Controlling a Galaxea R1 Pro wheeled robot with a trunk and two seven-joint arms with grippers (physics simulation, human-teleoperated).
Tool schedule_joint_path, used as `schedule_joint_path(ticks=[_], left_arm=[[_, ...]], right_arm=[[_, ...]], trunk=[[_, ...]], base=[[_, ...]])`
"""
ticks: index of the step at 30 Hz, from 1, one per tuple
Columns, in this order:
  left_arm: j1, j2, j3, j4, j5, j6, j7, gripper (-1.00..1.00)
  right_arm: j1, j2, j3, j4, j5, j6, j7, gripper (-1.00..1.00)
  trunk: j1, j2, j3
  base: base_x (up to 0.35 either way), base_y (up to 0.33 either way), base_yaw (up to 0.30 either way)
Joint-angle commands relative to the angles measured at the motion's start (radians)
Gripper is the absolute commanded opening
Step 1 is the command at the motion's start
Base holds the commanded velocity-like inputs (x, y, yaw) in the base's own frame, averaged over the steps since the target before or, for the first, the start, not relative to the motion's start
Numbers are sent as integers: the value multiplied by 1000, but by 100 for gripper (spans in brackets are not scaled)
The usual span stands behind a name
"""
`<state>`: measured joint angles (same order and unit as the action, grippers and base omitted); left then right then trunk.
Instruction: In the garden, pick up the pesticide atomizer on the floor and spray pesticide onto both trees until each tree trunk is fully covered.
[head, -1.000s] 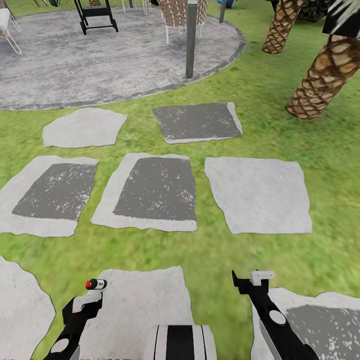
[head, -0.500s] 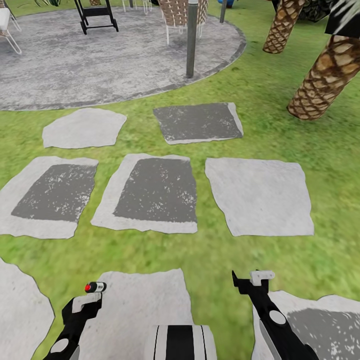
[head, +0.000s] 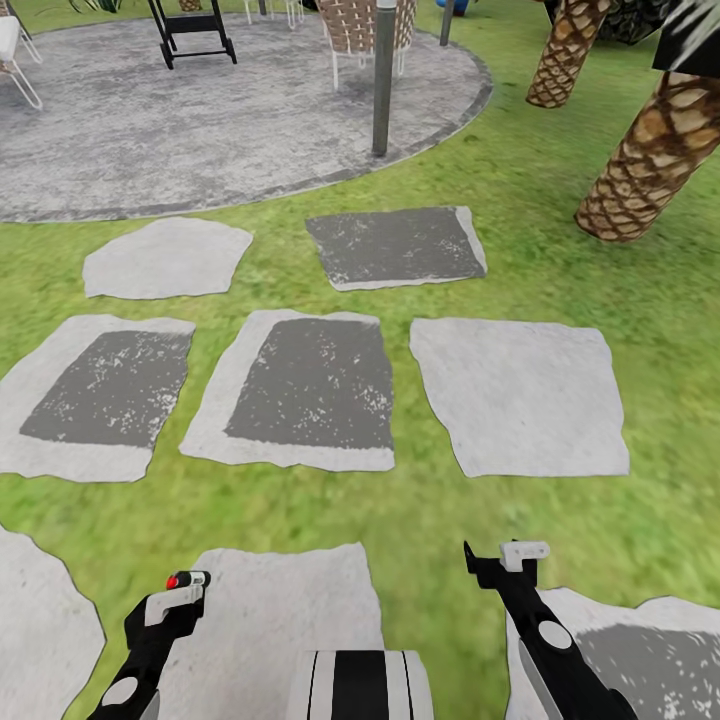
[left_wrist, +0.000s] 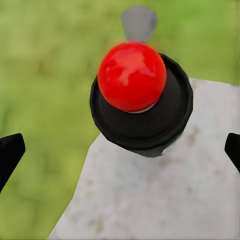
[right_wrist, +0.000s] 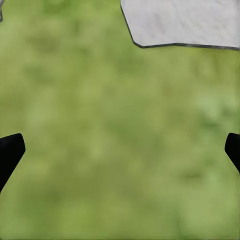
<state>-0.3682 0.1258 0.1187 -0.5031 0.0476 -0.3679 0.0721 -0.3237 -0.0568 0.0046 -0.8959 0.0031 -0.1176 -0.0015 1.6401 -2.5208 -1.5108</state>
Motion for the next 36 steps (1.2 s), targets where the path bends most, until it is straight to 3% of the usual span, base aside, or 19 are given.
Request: schedule_joint_path(ticks=[1, 36], left_arm=[[0, 0, 0, 0, 0, 0, 0, 100], [0, 1, -4, -4, 0, -2, -1, 100]], right_arm=[[0, 0, 0, 0, 0, 0, 0, 100], [0, 0, 0, 1, 0, 0, 0, 100]], trunk=[[0, 0, 0], [0, 0, 1]], base=[[6, -2, -18], [11, 0, -8]])
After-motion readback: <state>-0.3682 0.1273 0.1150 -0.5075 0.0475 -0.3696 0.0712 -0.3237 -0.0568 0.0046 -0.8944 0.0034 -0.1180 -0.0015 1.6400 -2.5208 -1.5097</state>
